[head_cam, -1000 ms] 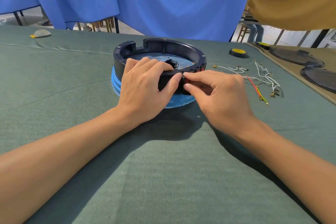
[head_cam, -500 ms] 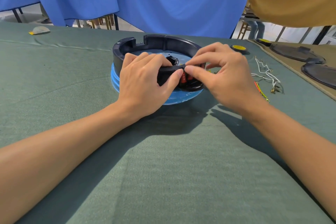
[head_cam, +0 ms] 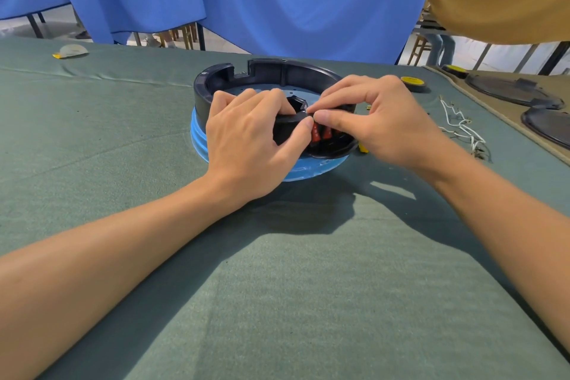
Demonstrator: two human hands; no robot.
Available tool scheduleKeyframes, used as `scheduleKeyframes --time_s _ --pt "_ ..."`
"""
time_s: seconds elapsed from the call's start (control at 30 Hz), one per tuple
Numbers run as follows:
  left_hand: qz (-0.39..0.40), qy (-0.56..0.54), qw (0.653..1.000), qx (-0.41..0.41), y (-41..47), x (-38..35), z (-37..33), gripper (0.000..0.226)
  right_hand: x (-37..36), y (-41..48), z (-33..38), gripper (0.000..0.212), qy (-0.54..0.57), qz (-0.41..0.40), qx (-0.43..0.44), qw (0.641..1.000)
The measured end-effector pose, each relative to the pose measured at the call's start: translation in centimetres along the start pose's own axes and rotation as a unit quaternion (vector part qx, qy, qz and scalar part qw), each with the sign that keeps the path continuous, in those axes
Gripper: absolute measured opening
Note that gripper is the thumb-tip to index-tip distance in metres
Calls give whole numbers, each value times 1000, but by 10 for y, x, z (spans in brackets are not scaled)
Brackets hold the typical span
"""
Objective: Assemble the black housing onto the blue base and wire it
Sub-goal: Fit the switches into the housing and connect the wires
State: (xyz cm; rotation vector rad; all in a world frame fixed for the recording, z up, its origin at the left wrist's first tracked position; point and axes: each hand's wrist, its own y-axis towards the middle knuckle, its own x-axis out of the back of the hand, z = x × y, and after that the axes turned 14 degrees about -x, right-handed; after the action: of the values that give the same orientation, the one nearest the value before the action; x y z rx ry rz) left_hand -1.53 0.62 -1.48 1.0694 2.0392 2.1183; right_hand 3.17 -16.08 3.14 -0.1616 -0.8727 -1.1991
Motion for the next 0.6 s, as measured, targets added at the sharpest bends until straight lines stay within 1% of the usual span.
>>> scheduleKeyframes --time_s 0.1,0.2,0.3,0.4,0.6 --pt "17 0 1000 -26 -2 2 3 35 -6 -4 0 14 -30 -31 10 999" --pt "53 20 996 -66 -5 6 6 39 -5 -10 -2 21 -61 -23 16 998" --pt "63 23 997 -47 -6 7 5 41 -3 -15 -5 32 -69 5 12 998" --pt "62 22 997 -29 -6 5 1 41 -4 -15 -6 39 -82 10 14 996" --pt "63 16 998 -11 -4 5 -2 37 -11 -14 -7 38 -91 -41 31 995"
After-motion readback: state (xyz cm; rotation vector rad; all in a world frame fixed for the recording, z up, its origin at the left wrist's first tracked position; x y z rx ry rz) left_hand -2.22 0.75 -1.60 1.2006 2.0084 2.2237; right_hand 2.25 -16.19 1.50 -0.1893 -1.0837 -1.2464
